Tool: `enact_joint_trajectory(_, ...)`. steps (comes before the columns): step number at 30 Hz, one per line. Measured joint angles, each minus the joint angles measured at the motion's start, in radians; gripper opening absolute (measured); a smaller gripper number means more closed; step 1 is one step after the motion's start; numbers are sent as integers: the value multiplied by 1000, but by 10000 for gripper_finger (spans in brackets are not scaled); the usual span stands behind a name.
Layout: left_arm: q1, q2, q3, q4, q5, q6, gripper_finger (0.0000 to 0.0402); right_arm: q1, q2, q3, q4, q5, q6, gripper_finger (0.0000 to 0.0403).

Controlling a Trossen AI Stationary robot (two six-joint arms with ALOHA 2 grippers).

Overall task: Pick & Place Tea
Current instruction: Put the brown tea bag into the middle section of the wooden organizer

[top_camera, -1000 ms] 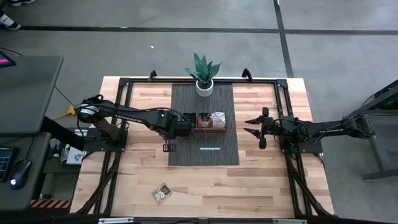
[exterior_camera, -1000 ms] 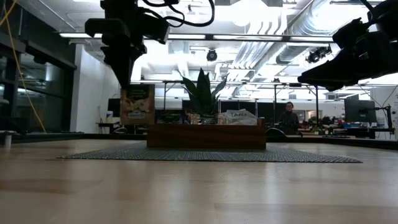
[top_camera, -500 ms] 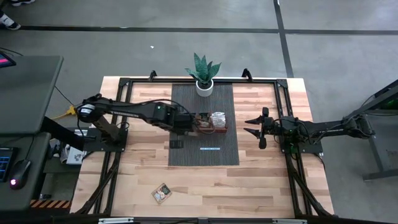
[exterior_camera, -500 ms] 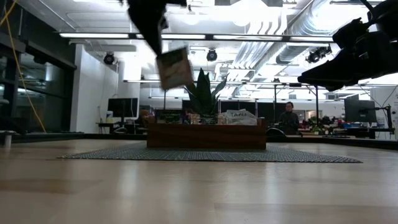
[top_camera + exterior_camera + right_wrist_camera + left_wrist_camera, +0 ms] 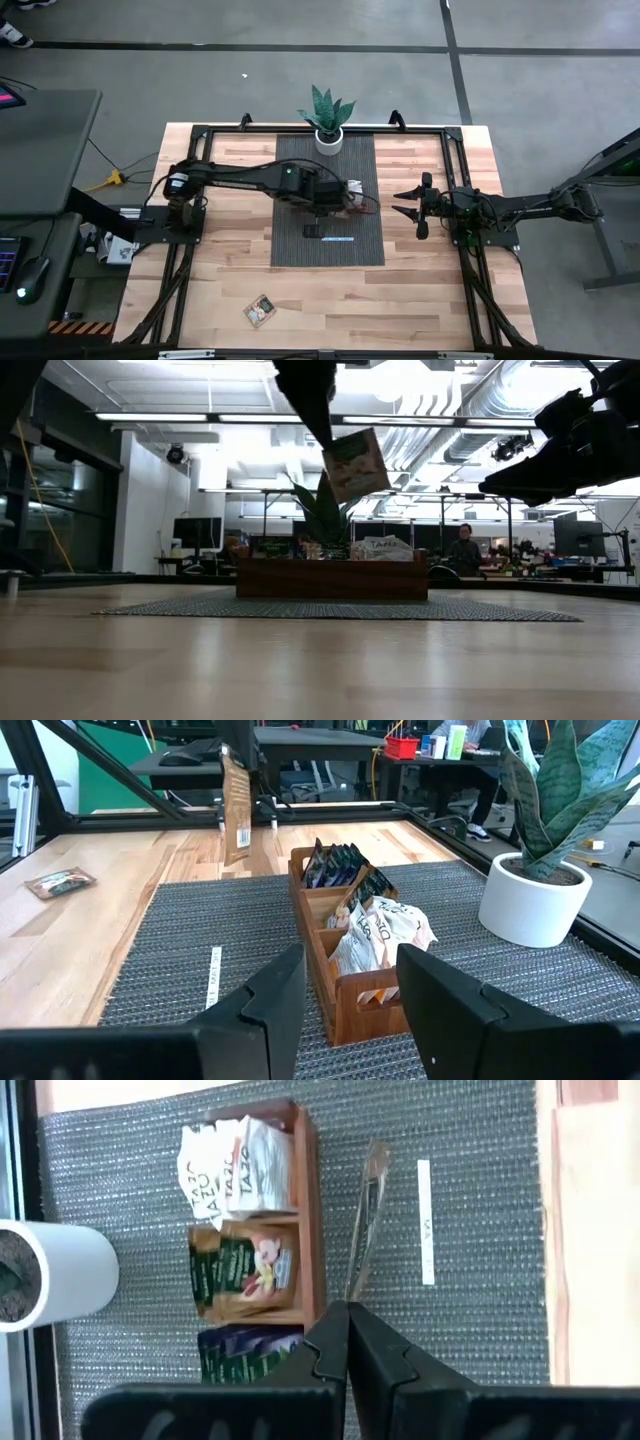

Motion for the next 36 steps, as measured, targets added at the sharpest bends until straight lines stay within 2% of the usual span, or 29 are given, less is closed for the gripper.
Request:
enact_joint_trajectory(10,54,55,14,-57,-4,-4,0,0,0,0,0,0,0,156)
enact_joint_trajectory(22,53,55,14,-45,-23,10,0,0,0,0,0,0,0,157)
enact_joint_trajectory(36,71,121,16,-9,-17,39,0,0,0,0,0,0,0,156)
